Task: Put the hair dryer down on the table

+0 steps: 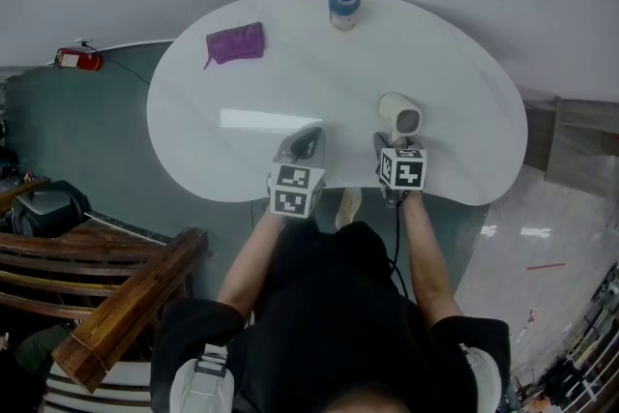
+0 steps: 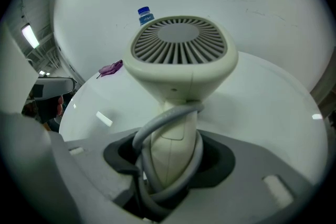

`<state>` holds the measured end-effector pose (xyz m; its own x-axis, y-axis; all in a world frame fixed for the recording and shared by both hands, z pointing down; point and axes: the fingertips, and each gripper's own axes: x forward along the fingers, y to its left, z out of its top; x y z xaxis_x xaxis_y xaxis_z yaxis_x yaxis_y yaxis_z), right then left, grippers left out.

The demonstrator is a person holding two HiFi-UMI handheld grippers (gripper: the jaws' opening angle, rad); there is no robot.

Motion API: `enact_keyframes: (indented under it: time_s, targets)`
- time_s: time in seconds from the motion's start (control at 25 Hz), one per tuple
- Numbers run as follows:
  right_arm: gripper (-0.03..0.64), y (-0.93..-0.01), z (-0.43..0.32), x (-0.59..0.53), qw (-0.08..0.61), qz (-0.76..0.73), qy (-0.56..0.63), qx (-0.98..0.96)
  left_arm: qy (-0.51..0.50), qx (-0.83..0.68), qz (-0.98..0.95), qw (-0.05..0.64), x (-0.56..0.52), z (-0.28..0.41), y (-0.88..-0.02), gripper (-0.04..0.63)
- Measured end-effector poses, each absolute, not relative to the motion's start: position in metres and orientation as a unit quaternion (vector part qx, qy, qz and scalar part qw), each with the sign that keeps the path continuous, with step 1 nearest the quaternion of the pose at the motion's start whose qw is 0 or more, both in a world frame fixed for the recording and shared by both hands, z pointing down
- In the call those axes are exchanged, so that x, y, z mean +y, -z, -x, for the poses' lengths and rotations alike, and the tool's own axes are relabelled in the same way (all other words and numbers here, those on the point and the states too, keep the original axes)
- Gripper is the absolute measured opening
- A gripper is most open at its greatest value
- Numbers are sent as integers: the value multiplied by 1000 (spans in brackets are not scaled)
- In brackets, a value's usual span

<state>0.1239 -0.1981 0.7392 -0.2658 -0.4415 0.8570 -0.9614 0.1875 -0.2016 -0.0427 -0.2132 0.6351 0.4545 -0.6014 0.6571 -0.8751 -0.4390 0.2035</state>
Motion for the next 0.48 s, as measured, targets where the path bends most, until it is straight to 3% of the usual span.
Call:
enact_keyframes:
  time_s: [0.48]
  targets:
    - [241,-736,-122,-200,349,-520,-369,-687,-260,-456,-806,273,-205,46,-638,5]
